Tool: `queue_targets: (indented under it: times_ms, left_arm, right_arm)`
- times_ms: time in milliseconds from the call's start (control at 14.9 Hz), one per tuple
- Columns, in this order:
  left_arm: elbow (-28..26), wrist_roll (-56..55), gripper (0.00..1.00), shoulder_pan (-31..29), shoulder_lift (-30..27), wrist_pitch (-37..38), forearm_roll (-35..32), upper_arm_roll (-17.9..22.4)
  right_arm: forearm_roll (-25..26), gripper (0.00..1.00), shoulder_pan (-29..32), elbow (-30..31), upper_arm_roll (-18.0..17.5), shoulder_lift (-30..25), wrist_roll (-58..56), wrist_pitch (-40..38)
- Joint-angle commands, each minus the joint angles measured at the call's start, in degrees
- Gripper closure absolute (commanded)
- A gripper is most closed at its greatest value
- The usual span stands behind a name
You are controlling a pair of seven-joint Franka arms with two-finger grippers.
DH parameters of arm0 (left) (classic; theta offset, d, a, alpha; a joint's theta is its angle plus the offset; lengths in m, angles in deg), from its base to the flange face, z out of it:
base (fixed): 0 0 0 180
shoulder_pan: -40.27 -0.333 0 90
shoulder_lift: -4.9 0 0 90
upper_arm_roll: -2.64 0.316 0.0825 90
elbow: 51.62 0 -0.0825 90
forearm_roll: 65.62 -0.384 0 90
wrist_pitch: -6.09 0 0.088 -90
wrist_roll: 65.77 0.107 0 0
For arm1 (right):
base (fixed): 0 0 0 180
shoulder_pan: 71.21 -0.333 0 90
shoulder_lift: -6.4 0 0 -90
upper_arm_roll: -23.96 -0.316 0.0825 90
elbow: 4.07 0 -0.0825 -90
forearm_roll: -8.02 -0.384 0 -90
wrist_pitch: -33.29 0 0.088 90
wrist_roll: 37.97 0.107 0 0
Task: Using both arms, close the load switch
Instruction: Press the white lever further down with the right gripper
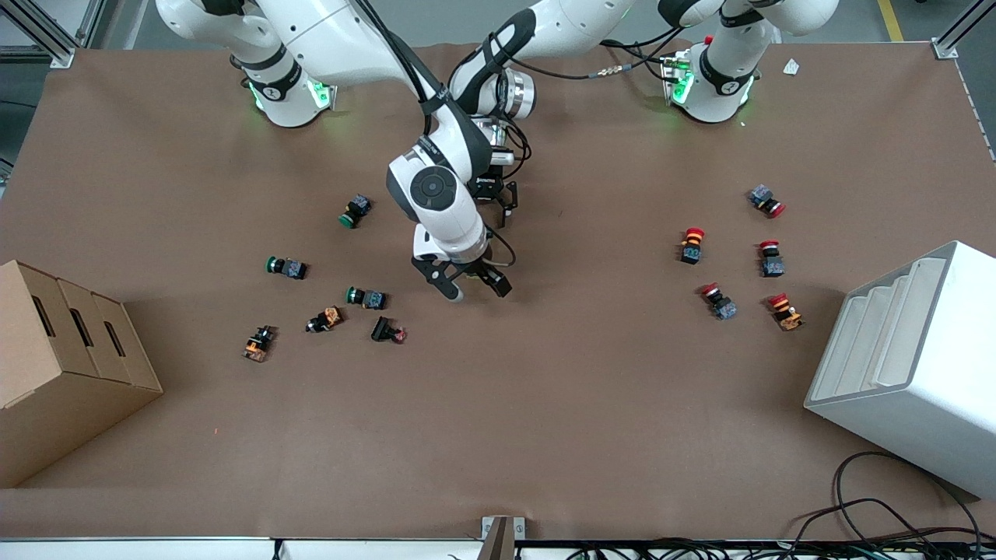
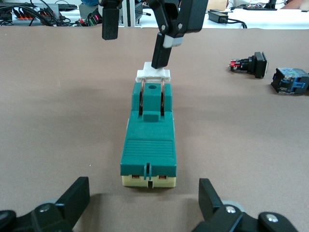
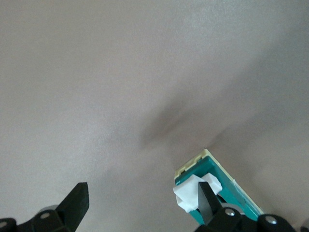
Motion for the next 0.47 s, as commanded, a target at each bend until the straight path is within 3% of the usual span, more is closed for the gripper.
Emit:
queue_targets:
  times_ms: [0, 402]
  left_arm:
    - [0.94, -1.15, 0.01, 0.01, 1.19, 0.35, -1.23, 0.45]
    - [0.94, -1.06, 0.01, 0.01, 1.20, 0.35, -1.23, 0.45]
  right_arm:
    - [-0.10, 0.00, 1.17, -1.63, -0.48, 1.74, -1.76, 0.52]
    - [-0.19, 0.00, 1.25, -2.60, -0.48, 3.41, -2.02, 0.61]
